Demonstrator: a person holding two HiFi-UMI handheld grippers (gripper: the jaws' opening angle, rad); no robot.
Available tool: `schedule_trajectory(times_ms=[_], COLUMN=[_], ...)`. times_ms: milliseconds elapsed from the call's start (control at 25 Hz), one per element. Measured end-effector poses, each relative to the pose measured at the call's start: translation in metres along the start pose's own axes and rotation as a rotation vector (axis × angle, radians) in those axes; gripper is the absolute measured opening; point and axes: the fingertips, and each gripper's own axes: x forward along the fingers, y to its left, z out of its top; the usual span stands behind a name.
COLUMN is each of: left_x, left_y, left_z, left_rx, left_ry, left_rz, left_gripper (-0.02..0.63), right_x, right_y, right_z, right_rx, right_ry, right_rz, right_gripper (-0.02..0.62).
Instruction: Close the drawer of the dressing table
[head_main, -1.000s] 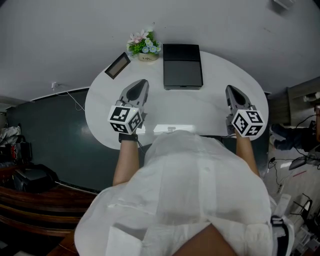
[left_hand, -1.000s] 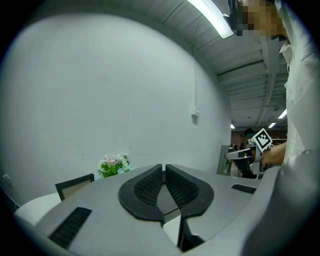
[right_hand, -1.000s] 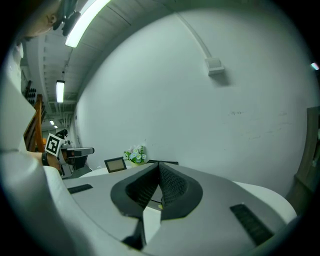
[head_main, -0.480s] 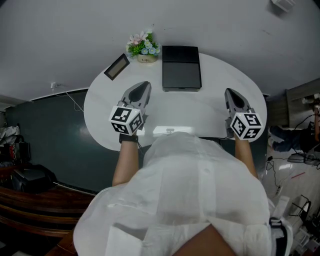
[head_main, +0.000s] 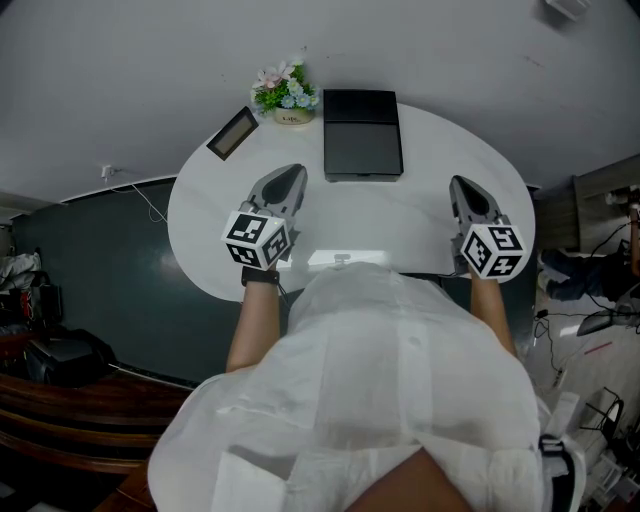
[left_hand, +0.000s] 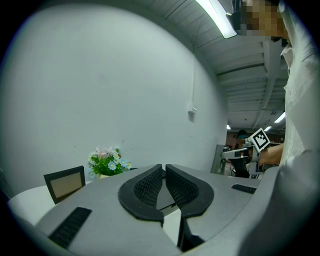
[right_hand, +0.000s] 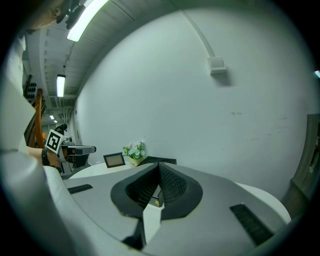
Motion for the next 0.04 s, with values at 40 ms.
schedule_trajectory(times_ms=[40], left_x=[0.0008], left_y=[0.0000], left_z=[-0.0007], left_rx=[-0.001], left_ry=[0.002], left_rz=[0.000], left_gripper=[0.035], right_x=[0.0003], right_y=[-0.0007], right_z=[-0.0001], right_rx=[0.000], right_ry=[0.000], right_rz=[0.000], right_gripper=[0.009])
